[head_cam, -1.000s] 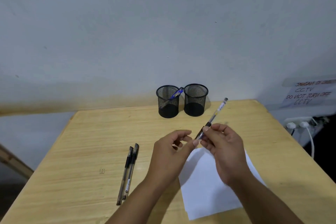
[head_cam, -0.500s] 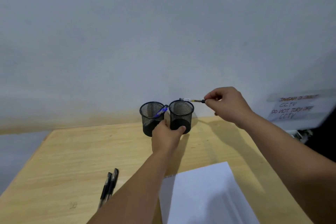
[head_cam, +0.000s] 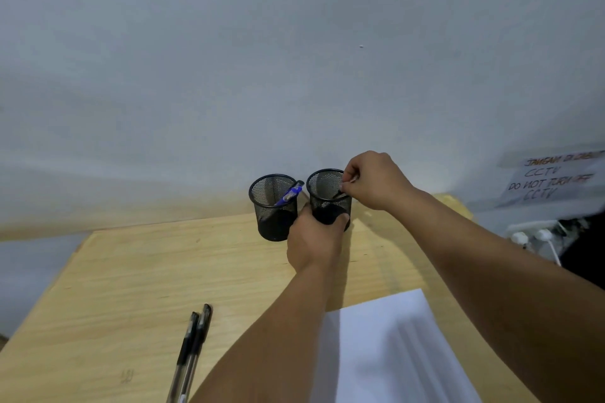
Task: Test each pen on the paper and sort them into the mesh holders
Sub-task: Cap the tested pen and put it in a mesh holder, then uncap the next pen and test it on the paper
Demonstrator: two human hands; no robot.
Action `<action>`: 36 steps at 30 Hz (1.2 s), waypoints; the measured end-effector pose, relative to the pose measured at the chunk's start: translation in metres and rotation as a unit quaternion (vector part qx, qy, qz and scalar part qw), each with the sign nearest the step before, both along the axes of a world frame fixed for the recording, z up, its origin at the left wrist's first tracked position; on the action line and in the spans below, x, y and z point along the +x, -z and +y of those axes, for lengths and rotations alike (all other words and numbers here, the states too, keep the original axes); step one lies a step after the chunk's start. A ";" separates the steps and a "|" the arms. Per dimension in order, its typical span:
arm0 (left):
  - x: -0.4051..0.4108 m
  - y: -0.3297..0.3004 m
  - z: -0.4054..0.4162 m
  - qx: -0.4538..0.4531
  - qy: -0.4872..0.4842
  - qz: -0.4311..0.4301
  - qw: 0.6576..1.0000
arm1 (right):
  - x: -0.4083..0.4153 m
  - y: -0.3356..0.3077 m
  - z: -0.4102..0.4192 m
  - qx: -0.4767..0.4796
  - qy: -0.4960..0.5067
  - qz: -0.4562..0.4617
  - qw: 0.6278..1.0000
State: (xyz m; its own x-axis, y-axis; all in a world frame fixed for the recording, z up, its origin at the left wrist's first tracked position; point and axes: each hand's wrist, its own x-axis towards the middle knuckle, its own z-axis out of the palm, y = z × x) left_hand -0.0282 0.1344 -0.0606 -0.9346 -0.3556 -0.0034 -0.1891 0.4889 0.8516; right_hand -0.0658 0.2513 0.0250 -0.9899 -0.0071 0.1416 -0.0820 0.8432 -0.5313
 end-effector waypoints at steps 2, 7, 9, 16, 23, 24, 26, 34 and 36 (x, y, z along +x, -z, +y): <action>-0.001 -0.001 -0.001 -0.007 0.008 -0.004 1.000 | 0.001 0.003 0.000 -0.001 0.001 0.004 1.000; 0.013 0.001 -0.010 -0.010 0.034 -0.013 0.999 | 0.022 0.006 0.001 -0.050 0.045 0.093 0.993; 0.028 0.002 -0.020 0.000 0.058 -0.013 0.998 | 0.038 0.012 0.000 -0.073 0.074 0.149 0.983; 0.085 0.003 -0.102 -0.042 0.122 0.014 0.992 | 0.103 0.039 -0.025 -0.190 0.067 0.114 0.973; 0.111 -0.008 -0.191 -0.245 0.224 0.004 0.943 | 0.153 0.067 -0.102 -0.171 -0.018 -0.044 0.984; 0.112 -0.008 -0.201 -0.265 0.236 -0.003 0.935 | 0.159 0.070 -0.113 -0.165 -0.033 -0.062 0.984; 0.113 -0.006 -0.216 -0.303 0.262 -0.009 0.916 | 0.173 0.074 -0.135 -0.152 -0.061 -0.090 0.982; 0.109 -0.006 -0.237 -0.315 0.326 -0.024 0.891 | 0.203 0.085 -0.195 -0.064 -0.098 -0.135 0.984; 0.108 -0.003 -0.241 -0.299 0.321 -0.022 0.898 | 0.206 0.087 -0.201 -0.046 -0.102 -0.140 0.984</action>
